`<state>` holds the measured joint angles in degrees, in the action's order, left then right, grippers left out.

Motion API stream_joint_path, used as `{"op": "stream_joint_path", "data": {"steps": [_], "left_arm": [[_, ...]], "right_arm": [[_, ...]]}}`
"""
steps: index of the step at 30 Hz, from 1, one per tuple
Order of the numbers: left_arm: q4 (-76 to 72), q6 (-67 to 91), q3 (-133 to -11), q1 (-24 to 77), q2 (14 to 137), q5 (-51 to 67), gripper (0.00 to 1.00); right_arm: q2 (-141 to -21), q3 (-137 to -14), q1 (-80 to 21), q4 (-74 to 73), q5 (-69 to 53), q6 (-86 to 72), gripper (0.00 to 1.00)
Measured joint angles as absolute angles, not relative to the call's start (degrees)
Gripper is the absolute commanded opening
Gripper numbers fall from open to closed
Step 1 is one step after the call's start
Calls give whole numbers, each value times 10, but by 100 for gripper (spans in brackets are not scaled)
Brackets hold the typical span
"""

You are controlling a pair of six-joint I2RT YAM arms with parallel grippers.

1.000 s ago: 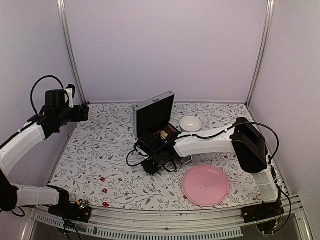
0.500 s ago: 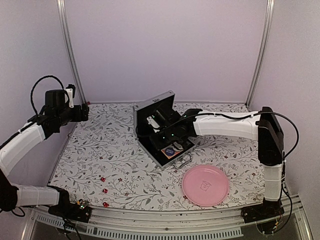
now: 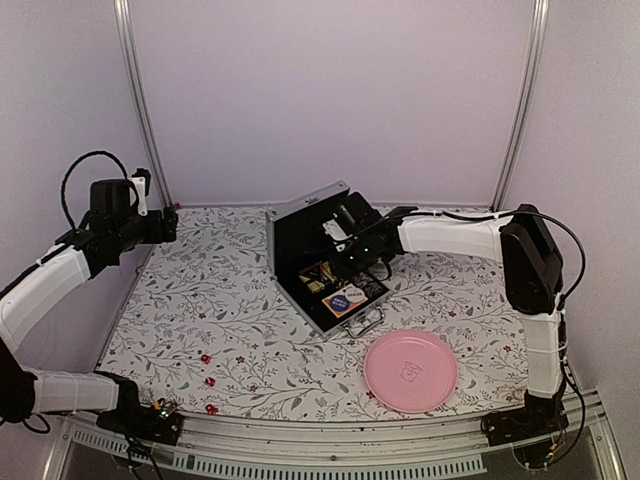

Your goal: Pack up texas hold em set

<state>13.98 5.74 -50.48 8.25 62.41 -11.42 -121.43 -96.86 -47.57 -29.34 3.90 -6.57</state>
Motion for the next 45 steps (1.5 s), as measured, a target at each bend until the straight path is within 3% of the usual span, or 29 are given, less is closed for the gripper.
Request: {"op": "stream_joint_path", "data": {"steps": [45], "left_arm": [[140,57,-505,83,630,-112,97]], "right_arm": [[-1303,-1016,-477,-301,57,-26,7]]}}
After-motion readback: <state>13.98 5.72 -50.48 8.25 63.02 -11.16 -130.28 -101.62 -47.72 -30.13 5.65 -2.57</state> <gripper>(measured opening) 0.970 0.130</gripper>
